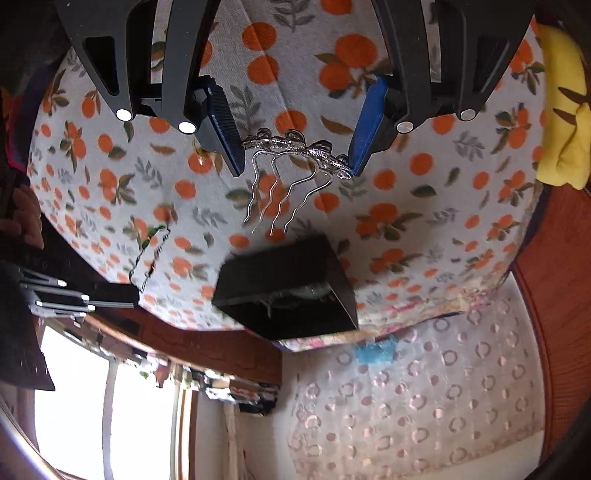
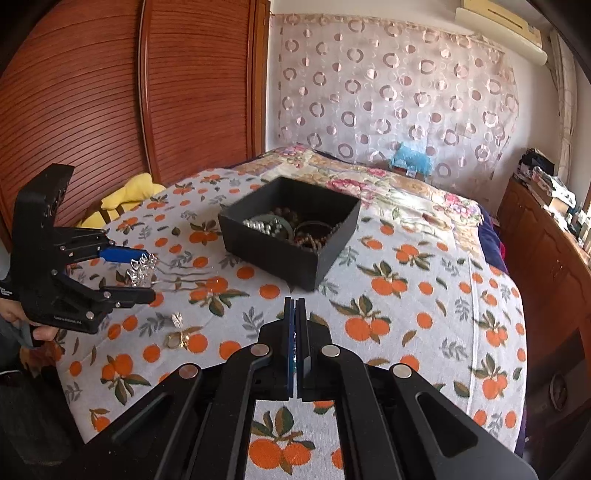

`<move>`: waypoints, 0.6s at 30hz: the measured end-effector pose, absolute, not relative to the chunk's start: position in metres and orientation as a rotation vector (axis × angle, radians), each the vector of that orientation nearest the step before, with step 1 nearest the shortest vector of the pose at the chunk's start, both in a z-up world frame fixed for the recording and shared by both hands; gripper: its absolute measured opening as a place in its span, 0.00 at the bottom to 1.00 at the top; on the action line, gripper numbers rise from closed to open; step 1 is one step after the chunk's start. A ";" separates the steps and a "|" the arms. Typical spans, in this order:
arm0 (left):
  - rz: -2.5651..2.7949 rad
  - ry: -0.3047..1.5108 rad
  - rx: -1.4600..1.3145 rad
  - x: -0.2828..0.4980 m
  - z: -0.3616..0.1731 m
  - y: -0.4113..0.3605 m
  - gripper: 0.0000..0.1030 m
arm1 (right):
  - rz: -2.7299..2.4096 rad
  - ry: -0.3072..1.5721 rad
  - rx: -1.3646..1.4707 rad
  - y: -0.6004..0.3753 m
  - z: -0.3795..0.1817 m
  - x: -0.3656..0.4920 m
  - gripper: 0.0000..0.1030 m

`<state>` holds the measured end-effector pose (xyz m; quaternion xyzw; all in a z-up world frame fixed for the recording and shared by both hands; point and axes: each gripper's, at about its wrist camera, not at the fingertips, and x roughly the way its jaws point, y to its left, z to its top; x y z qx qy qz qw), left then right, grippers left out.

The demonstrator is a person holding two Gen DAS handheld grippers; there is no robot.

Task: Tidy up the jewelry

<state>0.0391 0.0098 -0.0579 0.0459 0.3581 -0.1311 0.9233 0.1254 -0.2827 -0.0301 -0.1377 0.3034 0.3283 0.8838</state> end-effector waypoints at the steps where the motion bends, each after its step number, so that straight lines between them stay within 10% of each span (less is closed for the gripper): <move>1: -0.264 0.726 0.090 0.040 -0.054 0.011 0.54 | 0.686 0.624 -0.286 -0.282 -0.027 0.125 0.01; 18: -0.225 0.613 0.065 0.079 -0.008 0.008 0.54 | 0.733 0.510 -0.187 -0.244 0.042 0.178 0.01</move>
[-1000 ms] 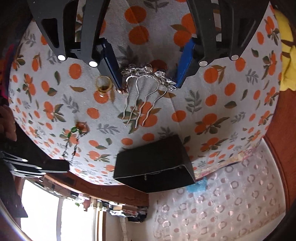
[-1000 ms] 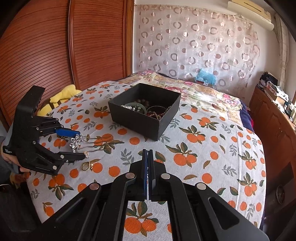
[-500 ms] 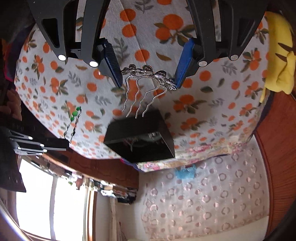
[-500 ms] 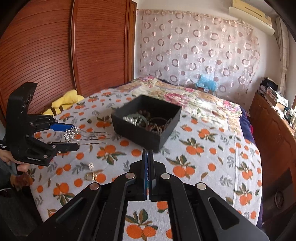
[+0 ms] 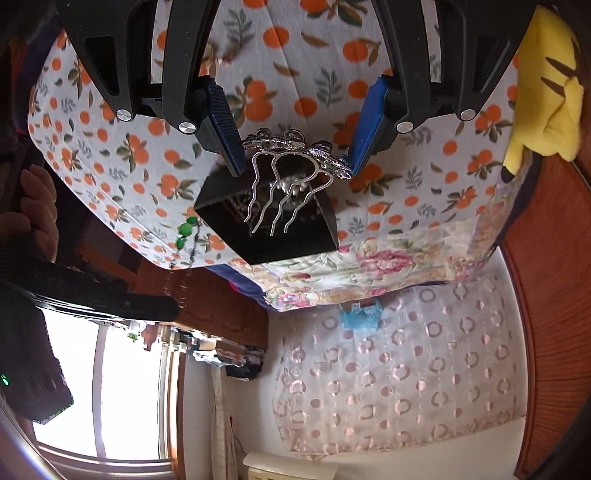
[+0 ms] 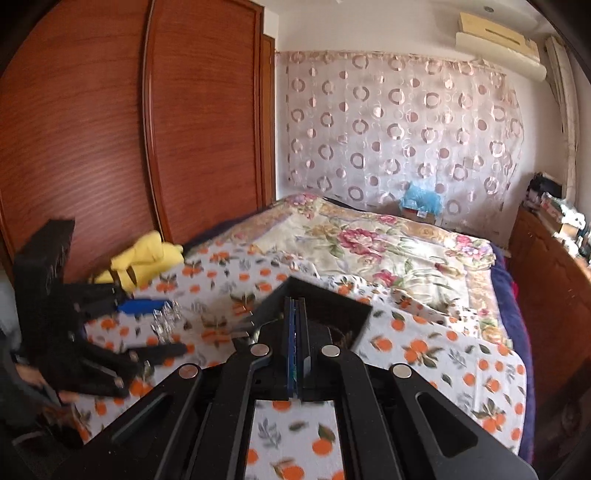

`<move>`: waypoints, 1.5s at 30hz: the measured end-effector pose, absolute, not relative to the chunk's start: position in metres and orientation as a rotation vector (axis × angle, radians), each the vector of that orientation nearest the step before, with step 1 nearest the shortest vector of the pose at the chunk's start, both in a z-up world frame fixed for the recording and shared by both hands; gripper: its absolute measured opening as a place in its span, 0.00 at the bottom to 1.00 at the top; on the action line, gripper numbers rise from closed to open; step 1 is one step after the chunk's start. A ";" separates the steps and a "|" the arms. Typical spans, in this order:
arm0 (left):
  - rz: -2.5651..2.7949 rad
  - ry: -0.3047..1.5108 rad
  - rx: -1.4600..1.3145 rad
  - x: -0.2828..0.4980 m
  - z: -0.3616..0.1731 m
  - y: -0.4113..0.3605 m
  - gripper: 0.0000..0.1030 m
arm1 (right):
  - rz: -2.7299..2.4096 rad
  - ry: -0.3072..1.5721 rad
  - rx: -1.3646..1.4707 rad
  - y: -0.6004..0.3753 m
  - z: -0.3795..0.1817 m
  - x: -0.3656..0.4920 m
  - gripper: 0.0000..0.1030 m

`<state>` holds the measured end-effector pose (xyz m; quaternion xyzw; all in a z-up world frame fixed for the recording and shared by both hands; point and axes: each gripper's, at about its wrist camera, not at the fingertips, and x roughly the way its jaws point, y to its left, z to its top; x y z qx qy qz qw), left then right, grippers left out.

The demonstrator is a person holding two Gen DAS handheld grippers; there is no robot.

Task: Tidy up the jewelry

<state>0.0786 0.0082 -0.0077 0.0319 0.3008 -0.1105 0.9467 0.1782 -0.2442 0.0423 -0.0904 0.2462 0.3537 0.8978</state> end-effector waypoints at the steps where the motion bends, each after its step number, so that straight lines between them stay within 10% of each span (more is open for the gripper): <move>1: -0.223 0.611 0.068 0.083 -0.007 0.007 0.54 | 0.727 0.516 -0.184 -0.241 0.042 0.185 0.01; 30: -0.187 0.694 0.130 0.181 -0.028 -0.040 0.55 | 0.677 0.653 -0.127 -0.281 -0.024 0.200 0.03; 42: -0.181 0.699 0.115 0.139 -0.027 -0.022 0.72 | 0.748 0.677 -0.152 -0.278 -0.043 0.155 0.04; 45: -0.188 0.700 0.107 0.119 -0.029 -0.012 0.72 | 0.793 0.696 -0.165 -0.267 -0.052 0.139 0.20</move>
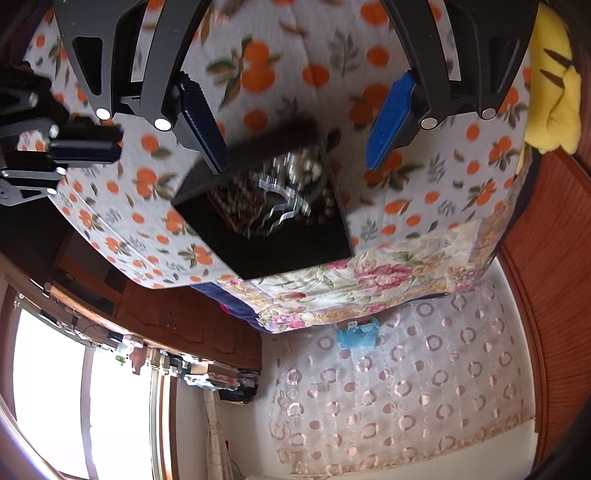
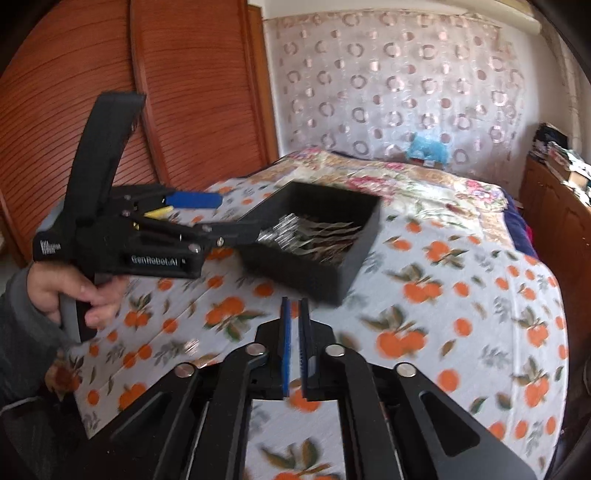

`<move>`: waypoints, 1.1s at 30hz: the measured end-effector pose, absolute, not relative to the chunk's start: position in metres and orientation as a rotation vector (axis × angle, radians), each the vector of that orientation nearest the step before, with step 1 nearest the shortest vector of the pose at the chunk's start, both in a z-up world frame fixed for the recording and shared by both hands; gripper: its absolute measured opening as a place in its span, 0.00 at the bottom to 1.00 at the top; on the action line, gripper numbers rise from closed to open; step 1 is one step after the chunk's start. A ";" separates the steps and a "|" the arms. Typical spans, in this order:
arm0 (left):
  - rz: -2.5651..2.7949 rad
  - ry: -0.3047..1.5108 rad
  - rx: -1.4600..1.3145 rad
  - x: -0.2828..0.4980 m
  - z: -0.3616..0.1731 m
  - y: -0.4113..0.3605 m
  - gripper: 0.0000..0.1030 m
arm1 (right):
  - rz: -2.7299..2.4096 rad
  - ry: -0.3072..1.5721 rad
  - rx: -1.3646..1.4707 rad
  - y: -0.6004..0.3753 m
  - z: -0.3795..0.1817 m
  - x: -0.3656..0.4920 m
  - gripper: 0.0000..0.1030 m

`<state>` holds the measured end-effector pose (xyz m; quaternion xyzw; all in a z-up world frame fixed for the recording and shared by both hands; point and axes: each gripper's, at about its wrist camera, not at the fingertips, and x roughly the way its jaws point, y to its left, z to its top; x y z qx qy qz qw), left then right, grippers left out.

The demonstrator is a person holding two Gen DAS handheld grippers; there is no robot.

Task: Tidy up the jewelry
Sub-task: 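Open the left tool to drop the hair comb into the box, then grasp the small gold ring with the right tool and lift it over the box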

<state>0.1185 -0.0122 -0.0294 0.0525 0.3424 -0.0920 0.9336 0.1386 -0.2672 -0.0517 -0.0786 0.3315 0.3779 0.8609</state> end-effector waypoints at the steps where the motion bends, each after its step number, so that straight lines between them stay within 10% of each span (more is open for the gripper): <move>1: -0.194 0.704 0.100 0.111 -0.031 -0.008 0.72 | 0.809 0.706 -0.169 -0.263 -0.055 0.133 0.25; 27: -0.302 0.789 0.054 0.045 -0.073 -0.007 0.56 | 0.841 0.784 -0.349 -0.223 -0.090 0.110 0.11; 33: -0.336 0.821 0.094 0.048 -0.085 -0.026 0.31 | 0.795 0.758 -0.308 -0.245 -0.077 0.121 0.11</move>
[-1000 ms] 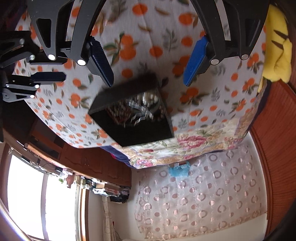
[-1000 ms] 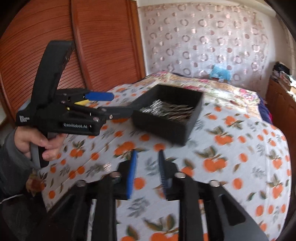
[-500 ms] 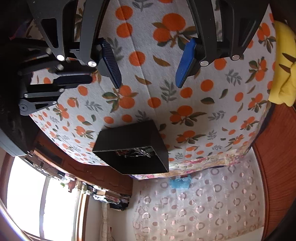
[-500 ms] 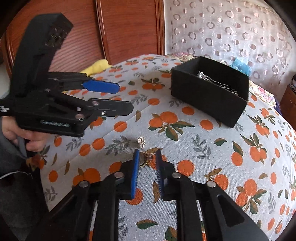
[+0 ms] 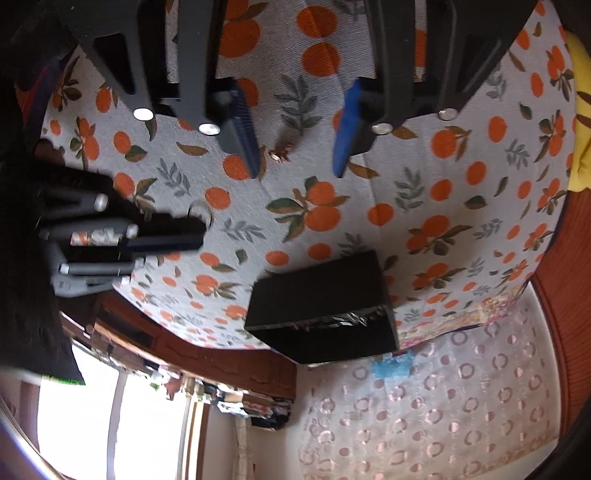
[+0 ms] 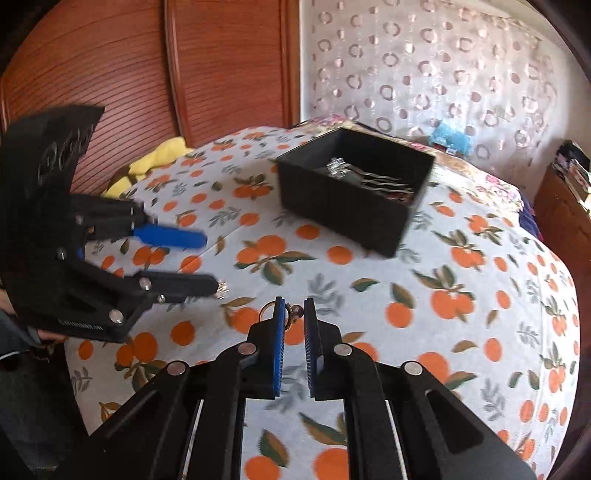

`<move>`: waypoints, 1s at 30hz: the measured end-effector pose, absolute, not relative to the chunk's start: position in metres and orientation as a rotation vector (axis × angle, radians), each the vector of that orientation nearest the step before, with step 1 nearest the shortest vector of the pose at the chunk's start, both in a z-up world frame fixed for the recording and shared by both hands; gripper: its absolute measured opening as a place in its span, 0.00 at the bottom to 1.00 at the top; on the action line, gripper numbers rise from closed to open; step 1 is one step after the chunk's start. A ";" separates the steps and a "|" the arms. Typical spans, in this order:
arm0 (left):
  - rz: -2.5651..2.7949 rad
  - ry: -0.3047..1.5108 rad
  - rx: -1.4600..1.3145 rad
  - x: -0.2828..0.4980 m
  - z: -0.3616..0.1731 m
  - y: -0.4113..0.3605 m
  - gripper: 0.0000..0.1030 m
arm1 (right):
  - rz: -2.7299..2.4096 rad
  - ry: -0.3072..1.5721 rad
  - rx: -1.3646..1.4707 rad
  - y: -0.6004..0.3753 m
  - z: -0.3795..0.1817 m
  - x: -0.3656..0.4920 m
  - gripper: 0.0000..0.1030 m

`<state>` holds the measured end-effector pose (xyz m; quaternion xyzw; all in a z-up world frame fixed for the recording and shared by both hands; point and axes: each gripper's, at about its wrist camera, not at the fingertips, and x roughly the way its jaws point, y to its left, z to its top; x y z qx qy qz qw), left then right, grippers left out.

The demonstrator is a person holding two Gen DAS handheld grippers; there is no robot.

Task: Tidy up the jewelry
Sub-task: 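Grasp the small gold ring with the right tool and lift it over the box, then open the right tool to drop the gold ring into the box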

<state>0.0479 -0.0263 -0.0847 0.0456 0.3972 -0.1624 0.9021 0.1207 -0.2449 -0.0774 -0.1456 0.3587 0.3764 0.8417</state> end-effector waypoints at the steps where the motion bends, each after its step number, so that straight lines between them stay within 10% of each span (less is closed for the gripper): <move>1: -0.338 0.828 0.097 0.048 -0.087 -0.027 0.24 | 0.791 0.753 -0.303 -0.247 -0.075 0.122 0.11; 8: -0.340 0.828 0.081 0.048 -0.089 -0.027 0.06 | 0.777 0.730 -0.287 -0.253 -0.069 0.129 0.11; 30: -0.247 0.684 0.051 0.135 -0.019 -0.016 0.05 | 0.707 0.674 -0.173 -0.236 -0.027 0.235 0.12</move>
